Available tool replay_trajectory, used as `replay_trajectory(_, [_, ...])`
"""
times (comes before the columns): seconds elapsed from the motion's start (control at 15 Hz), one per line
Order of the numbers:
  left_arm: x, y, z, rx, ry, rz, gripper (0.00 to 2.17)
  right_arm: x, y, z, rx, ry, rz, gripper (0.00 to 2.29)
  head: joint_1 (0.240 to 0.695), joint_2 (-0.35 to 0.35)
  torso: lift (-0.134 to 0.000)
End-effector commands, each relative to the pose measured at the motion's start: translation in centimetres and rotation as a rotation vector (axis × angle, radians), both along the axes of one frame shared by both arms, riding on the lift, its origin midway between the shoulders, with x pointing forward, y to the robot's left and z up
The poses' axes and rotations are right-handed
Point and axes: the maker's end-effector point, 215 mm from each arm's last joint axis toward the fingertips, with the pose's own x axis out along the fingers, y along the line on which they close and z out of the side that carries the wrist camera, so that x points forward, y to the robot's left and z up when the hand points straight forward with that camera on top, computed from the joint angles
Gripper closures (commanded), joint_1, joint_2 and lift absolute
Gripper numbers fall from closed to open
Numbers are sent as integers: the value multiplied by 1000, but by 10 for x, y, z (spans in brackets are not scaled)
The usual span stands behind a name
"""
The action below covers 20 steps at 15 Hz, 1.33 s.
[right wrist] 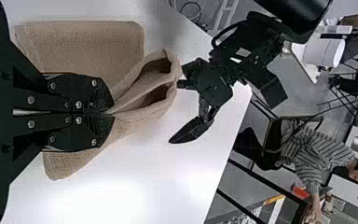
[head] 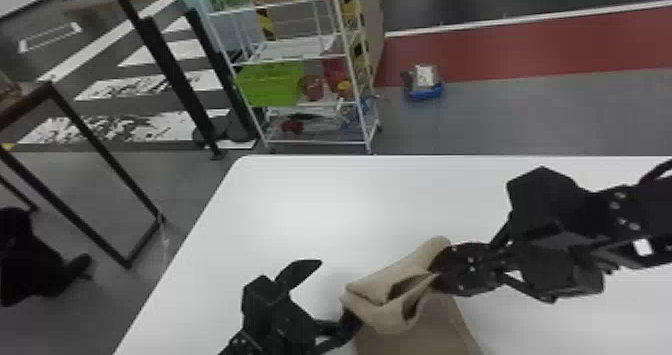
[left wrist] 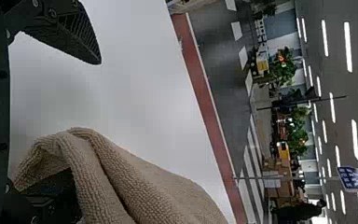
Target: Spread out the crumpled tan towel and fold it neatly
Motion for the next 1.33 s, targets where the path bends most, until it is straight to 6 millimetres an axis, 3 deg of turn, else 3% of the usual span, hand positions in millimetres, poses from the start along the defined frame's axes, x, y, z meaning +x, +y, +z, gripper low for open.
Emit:
replay_trajectory(0.0, [1,-3,5,-8,-3,-7,161,3,-1,-2,-7,2,0,1501,695,350,-122])
replay_trajectory(0.13, [0,-4,9,-13,-7,-9,161,10,1,-2,-4,6,-9,1501,695,350,-122])
replay_trajectory(0.4, [11,-2,1,-31,14,2,161,-2,2,-12,-11,35,-2,1501,695,350,-122])
replay_trajectory(0.73, [11,-3,-18,-42,63,2,161,-2,6,-1,10,31,5,1501,695,350,-122])
replay_trajectory(0.93, [17,1,-14,-43,51,11,161,-10,6,0,10,34,8,1501,695,350,-122])
replay_trajectory(1.27, [20,8,-12,-37,49,20,161,-27,-14,-30,-79,38,14,1501,695,350,-122])
